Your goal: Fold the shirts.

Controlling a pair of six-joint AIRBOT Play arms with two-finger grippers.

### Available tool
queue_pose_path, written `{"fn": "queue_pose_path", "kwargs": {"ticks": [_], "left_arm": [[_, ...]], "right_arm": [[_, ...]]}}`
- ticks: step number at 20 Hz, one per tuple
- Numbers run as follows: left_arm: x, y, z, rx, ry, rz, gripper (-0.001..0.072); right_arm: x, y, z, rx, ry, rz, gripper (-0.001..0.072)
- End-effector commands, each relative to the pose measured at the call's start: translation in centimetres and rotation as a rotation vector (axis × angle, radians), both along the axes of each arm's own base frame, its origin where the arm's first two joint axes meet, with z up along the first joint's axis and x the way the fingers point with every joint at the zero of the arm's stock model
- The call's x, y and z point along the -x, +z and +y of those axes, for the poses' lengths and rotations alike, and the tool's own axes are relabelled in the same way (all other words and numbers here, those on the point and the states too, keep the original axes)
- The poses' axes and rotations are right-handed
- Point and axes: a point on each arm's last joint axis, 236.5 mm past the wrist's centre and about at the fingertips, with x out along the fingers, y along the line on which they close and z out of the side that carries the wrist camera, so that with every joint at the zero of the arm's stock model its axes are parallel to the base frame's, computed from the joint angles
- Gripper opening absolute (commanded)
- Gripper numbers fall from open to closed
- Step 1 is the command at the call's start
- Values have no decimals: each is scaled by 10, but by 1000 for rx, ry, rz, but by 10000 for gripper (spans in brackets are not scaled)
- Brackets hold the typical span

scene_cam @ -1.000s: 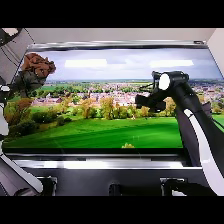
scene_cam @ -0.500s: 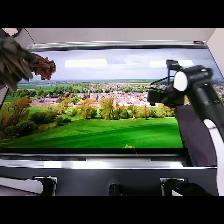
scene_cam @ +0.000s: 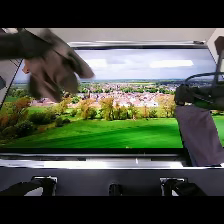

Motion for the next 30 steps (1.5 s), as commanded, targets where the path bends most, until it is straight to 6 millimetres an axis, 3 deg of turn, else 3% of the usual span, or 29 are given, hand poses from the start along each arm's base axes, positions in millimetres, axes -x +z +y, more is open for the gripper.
{"fn": "queue_pose_path", "kwargs": {"ticks": [1,4,6,8,9,10,11,13,16,18,21,23,25,27,30], "left_arm": [[68,-77,-89,-103,-288,201,28],[109,-175,-137,-211,-461,392,28],[139,-239,-153,-293,-556,516,28],[150,-288,-161,-341,-570,592,34],[149,-301,-164,-350,-567,613,198],[145,-305,-165,-354,-565,623,553],[135,-300,-161,-359,-550,603,653],[101,-276,-134,-407,-485,528,653],[55,-246,-54,-527,-323,486,650],[57,-252,-11,-487,-217,587,608],[108,-309,26,-436,-177,799,608],[147,-351,23,-369,-177,910,608],[177,-380,-2,-270,-213,968,608],[190,-399,-25,-197,-202,975,608],[199,-412,-52,-147,-206,992,608]], "right_arm": [[26,5,-10,10,-15,23,614],[40,-5,-13,30,-15,98,614],[41,-5,-13,29,-14,101,614],[39,-7,-12,28,-13,106,613],[38,-9,-12,30,-13,114,613],[35,-12,-11,34,-13,126,613],[31,-17,-10,38,-13,142,613],[22,-31,-7,48,-11,190,614],[7,-69,11,47,46,316,614],[4,-115,27,43,119,457,613],[12,-193,29,74,135,658,613],[24,-232,42,29,164,751,608],[31,-256,68,-74,195,789,604],[36,-267,86,-156,201,814,603],[36,-267,95,-193,220,817,604]]}}
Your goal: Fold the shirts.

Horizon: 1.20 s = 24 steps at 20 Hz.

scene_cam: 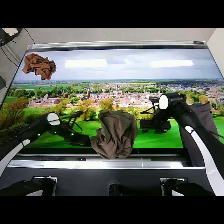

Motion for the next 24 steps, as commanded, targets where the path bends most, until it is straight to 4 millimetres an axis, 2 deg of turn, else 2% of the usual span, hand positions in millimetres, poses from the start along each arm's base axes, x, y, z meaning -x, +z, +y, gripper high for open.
{"fn": "queue_pose_path", "kwargs": {"ticks": [1,4,6,7,8,11,13,14,15,17,19,21,22,23,24], "left_arm": [[11,-18,-31,72,70,16,608],[-1,-17,-44,100,110,-27,605],[-7,-18,-45,101,131,-44,475],[-11,-19,-45,99,146,-55,464],[-16,-19,-45,97,171,-64,387],[-26,-20,-45,94,210,-87,33],[-25,-19,-44,91,201,-94,29],[-26,-18,-43,88,197,-102,28],[-27,-17,-42,86,193,-109,29],[-28,-14,-40,81,182,-130,28],[-31,-8,-36,74,167,-165,27],[-41,8,-27,64,145,-246,26],[-52,25,-21,59,138,-319,26],[-70,53,-12,57,151,-415,26],[-90,88,0,56,181,-522,26]], "right_arm": [[4,-10,19,-77,-7,28,604],[3,-12,23,-92,-13,33,604],[3,-18,36,-144,-14,55,604],[4,-22,45,-178,-12,73,604],[4,-27,52,-205,-15,94,604],[4,-46,66,-250,-40,150,604],[1,-58,72,-270,-67,167,596],[1,-62,76,-280,-78,177,533],[1,-67,76,-279,-86,189,431],[4,-74,76,-269,-101,216,62],[3,-73,75,-269,-97,210,40],[-7,-62,65,-235,-61,143,38],[-19,-45,56,-204,-30,66,38],[-37,-21,46,-167,2,-40,38],[-58,12,33,-120,33,-172,38]]}}
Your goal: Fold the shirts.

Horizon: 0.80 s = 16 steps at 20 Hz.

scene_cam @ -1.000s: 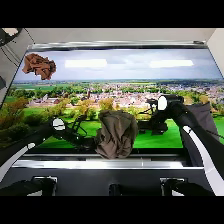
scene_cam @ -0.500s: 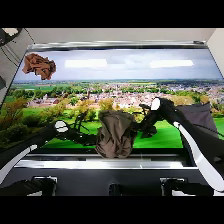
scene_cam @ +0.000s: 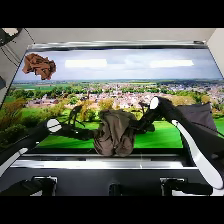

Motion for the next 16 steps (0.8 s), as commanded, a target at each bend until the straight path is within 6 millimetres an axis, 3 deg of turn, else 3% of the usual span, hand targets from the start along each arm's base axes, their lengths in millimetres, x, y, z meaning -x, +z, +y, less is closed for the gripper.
{"fn": "queue_pose_path", "kwargs": {"ticks": [1,2,3,4,6,7,8,10,12,14,16], "left_arm": [[-55,102,40,-38,88,-328,26],[-73,153,59,-35,151,-454,26],[-86,213,83,-30,233,-591,26],[-89,271,107,-20,312,-717,26],[-73,382,153,8,458,-953,26],[-56,429,170,29,519,-1052,26],[-39,464,179,48,555,-1130,26],[-7,518,181,78,563,-1262,26],[16,548,183,90,568,-1342,26],[27,553,196,12,588,-1367,26],[25,526,209,-102,591,-1276,26]], "right_arm": [[-57,96,-45,164,41,-384,39],[-74,150,-63,221,6,-544,39],[-83,217,-84,269,-58,-722,39],[-81,287,-104,298,-135,-898,39],[-51,403,-126,257,-253,-1200,39],[-27,453,-132,201,-303,-1336,39],[-5,488,-135,140,-346,-1442,39],[35,532,-142,43,-418,-1577,39],[58,545,-150,16,-446,-1617,39],[70,539,-157,38,-454,-1597,39],[72,510,-165,106,-454,-1482,39]]}}
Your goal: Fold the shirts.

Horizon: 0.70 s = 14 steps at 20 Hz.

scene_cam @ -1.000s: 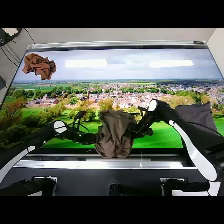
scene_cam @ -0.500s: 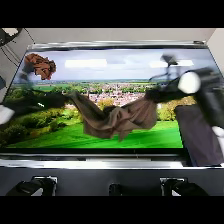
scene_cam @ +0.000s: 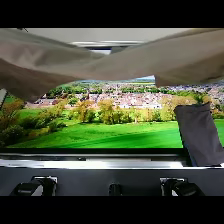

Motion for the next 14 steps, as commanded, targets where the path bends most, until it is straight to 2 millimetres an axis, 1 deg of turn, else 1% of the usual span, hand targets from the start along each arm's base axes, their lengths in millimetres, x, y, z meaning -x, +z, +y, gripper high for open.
{"fn": "queue_pose_path", "kwargs": {"ticks": [1,3,4,5,6,7,8,9,10,11,12,13,14], "left_arm": [[13,-29,28,-93,116,145,26],[11,-80,44,-144,172,340,27],[8,-106,49,-160,186,427,27],[4,-137,51,-194,184,521,27],[-1,-173,52,-221,174,619,27],[-7,-207,52,-228,164,704,27],[-11,-243,52,-237,154,791,27],[-16,-282,52,-249,143,875,27],[-23,-316,52,-266,129,938,27],[-34,-343,50,-267,117,981,27],[-49,-369,48,-270,102,1018,27],[-68,-388,46,-280,84,1045,27],[-92,-405,44,-285,71,1059,27]], "right_arm": [[21,-31,-17,22,-52,141,39],[24,-82,-19,67,-66,369,40],[29,-115,-20,87,-77,528,40],[34,-149,-20,121,-83,689,40],[38,-185,-19,149,-92,852,40],[36,-213,-8,159,-53,937,42],[34,-246,-2,174,-34,1025,42],[30,-277,-1,192,-39,1087,41],[19,-308,1,212,-33,1119,41],[5,-337,7,212,-28,1134,41],[-16,-363,14,194,-21,1136,41],[-40,-383,23,127,-15,1134,41],[-74,-399,31,26,-5,1103,41]]}}
